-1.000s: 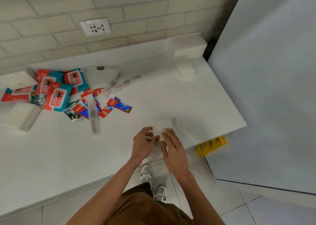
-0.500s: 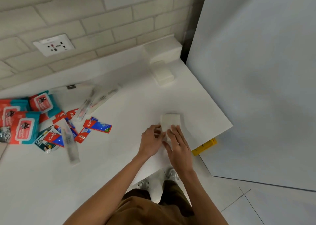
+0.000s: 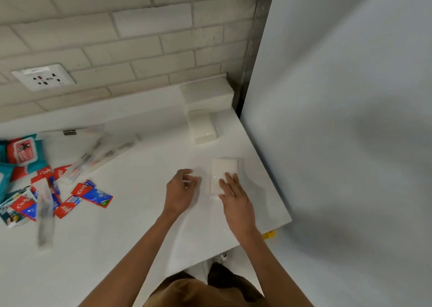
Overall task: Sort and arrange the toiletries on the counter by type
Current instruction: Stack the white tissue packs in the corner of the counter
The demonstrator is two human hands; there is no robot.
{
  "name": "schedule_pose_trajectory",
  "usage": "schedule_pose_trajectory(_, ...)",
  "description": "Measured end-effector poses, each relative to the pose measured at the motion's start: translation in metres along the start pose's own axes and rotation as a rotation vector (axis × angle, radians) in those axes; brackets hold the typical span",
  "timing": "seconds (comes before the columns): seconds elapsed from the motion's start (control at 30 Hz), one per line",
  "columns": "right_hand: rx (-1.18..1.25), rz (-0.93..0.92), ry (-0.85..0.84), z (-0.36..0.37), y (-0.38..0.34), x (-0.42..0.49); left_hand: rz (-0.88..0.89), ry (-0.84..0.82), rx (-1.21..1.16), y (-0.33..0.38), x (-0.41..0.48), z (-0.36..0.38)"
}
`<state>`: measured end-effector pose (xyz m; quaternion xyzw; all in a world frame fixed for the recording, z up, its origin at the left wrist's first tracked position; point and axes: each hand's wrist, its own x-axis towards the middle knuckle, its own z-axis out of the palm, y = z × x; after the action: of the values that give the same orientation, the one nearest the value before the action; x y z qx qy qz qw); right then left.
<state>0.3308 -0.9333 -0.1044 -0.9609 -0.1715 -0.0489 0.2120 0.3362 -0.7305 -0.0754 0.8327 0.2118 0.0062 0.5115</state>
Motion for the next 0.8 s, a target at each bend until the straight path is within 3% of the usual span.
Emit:
schedule_pose_trajectory(0.43,0.087,0.121,-0.104,-0.02,0.052,0.106,-0.049,0.116,-0.004,0.037,0.08,0.024)
schedule_pose_trajectory(0.8,0.293,0.036,-0.182,-0.024,0.071,0.194,-0.122,0.111,0.006,0.054,0.142,0.028)
